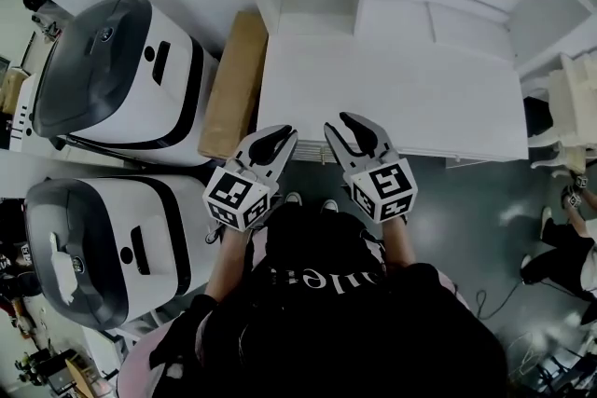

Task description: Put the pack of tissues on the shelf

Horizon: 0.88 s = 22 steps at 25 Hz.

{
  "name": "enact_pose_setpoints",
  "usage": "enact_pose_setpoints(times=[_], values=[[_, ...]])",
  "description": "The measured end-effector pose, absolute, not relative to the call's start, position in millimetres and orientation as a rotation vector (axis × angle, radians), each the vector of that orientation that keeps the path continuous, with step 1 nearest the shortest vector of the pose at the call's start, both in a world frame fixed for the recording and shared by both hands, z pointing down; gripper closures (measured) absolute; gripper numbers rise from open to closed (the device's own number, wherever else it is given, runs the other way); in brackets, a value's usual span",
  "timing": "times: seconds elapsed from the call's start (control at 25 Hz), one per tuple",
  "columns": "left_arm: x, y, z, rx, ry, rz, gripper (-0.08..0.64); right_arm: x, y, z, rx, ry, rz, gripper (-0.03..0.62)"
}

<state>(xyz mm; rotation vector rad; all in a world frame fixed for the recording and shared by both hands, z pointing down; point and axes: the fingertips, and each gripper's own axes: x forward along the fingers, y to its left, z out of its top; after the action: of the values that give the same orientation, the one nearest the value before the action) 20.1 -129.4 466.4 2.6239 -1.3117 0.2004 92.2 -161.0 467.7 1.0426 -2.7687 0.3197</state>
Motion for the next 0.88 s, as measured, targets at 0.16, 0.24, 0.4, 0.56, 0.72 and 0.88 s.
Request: enact_pose_setpoints(times=[0.16, 0.24, 0.4, 0.56, 0.72, 0.88], values=[[21, -129, 465, 2.642, -1.278, 0.189, 0.511, 92, -157, 464, 1.058, -2.763, 0.303, 0.453], [21, -130, 462, 2.657, -1.260, 0.191, 0.512, 91, -156, 462, 1.071, -2.759, 0.305, 0.462], [14, -123, 458, 2.683, -1.224, 0.209, 0.512, 82, -148, 460, 1.089, -2.757, 0.323, 0.486], [-1, -114, 461, 2.693, -1.194, 0.232, 0.512, 68, -139, 464, 1.094, -2.736, 0.334, 0.508], [-15, -107, 462, 2.694, -1.184, 0.229, 0.512, 56, -131, 469, 1.078, -2.715, 0.340, 0.518], [-28, -100, 464, 2.711, -1.171, 0.242, 0.512, 41, -127, 467, 1.067, -2.708, 0.316, 0.522]])
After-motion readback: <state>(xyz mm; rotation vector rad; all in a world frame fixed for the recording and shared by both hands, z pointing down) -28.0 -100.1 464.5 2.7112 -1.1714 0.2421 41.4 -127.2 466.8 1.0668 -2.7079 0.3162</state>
